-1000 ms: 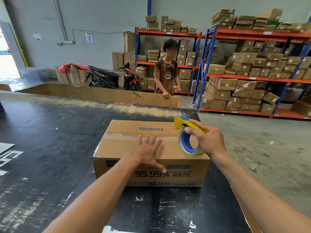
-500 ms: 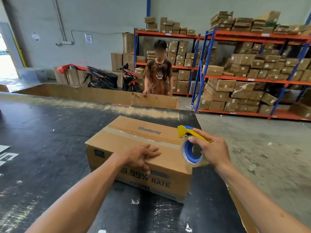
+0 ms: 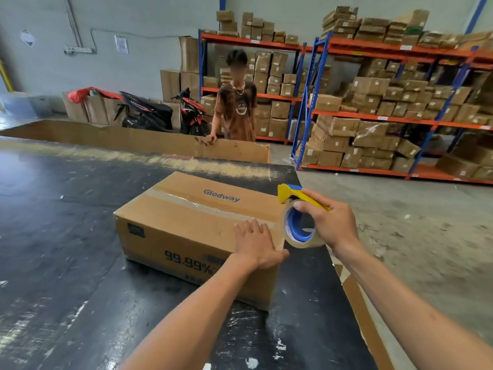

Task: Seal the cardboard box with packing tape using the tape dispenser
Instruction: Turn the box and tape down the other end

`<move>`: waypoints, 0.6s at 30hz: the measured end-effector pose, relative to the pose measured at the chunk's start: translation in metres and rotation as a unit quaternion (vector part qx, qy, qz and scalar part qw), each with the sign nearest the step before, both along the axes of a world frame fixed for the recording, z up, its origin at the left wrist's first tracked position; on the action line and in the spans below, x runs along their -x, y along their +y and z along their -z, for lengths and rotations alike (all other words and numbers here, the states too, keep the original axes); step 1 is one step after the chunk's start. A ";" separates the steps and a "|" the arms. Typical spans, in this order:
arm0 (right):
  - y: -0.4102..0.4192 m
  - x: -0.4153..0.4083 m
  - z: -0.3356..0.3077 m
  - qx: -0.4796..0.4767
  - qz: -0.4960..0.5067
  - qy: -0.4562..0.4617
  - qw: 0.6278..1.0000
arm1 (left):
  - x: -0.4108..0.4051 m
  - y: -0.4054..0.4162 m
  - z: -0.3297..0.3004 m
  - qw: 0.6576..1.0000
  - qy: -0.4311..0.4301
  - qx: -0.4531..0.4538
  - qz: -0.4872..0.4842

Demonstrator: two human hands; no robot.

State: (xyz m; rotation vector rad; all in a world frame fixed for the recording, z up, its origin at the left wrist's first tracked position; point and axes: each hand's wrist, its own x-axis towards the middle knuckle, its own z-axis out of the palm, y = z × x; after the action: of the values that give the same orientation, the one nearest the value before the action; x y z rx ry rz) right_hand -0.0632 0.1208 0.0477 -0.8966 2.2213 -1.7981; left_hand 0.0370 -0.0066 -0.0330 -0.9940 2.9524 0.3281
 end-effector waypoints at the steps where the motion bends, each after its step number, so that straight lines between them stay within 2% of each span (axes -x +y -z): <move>1: 0.000 0.001 0.003 0.002 -0.003 -0.007 1.000 | -0.006 -0.005 -0.004 1.000 0.002 -0.001 0.025; 4: -0.002 0.002 0.013 0.013 -0.006 -0.044 0.999 | -0.038 -0.030 -0.022 0.993 -0.008 -0.026 0.111; 6: -0.006 0.003 0.019 0.012 -0.009 -0.058 0.998 | -0.068 -0.054 -0.033 0.984 -0.032 -0.082 0.158; 8: -0.008 0.003 0.023 0.009 -0.018 -0.059 0.998 | -0.095 -0.077 -0.044 0.973 -0.077 -0.135 0.173; 10: -0.009 0.002 0.026 0.009 -0.025 -0.053 0.998 | -0.105 -0.090 -0.054 0.969 -0.120 -0.142 0.165; 13: -0.012 0.002 0.026 0.026 -0.021 -0.064 0.997 | -0.085 -0.077 -0.050 0.983 -0.092 -0.114 0.110; 16: -0.016 0.001 0.025 0.029 -0.018 -0.080 0.996 | -0.053 -0.041 -0.015 0.998 -0.040 -0.041 0.006; 18: -0.018 0.002 0.026 0.030 -0.020 -0.081 0.996 | -0.044 -0.031 0.006 0.999 -0.031 0.029 -0.011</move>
State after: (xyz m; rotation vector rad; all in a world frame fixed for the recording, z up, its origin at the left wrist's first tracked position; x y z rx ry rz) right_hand -0.0648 0.1025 0.0221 -0.7704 2.0462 -1.8567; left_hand 0.0813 -0.0376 -0.0389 -1.0244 2.9129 0.2082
